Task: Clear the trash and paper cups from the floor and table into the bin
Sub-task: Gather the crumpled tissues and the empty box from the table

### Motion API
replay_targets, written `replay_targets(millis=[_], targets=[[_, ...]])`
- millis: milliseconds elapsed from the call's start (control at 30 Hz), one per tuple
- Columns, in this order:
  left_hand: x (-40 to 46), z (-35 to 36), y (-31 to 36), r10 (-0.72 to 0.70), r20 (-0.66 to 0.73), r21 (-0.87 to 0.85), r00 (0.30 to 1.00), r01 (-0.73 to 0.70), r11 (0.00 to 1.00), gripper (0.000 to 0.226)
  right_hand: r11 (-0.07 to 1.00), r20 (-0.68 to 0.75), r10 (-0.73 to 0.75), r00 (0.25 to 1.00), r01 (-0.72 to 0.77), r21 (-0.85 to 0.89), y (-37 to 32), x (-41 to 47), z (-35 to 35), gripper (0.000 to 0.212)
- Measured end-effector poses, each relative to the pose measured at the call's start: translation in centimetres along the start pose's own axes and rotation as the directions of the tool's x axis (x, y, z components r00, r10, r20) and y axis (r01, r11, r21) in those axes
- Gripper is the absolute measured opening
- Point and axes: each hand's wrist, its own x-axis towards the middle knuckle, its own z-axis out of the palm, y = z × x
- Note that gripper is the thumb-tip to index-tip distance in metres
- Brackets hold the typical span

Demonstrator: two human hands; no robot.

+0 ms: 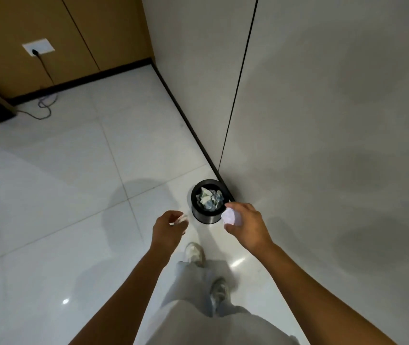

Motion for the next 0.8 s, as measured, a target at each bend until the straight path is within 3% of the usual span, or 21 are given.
replay_targets(millis=[300, 500, 800], targets=[[11.2, -0.1, 2.7, -0.109, -0.002, 0.053, 0.994, 0.109, 0.993, 0.013, 0.993, 0.028, 0.111, 0.993, -0.112, 0.038, -0.7, 10.9, 1.5, 0.055], [16.4, 0.2, 3.4, -0.146, -0.019, 0.041, 0.989, 0.147, 0.988, 0.013, 0.992, 0.041, 0.09, 0.995, -0.094, 0.086, -1.1, 17.3, 2.1, 0.05], [20.8, 2.9, -1.1, -0.258, -0.053, 0.037, 0.965, 0.26, 0.965, 0.014, 0.994, 0.235, 0.085, 0.968, -0.067, -0.086, 2.0, 27.7, 7.8, 0.056]])
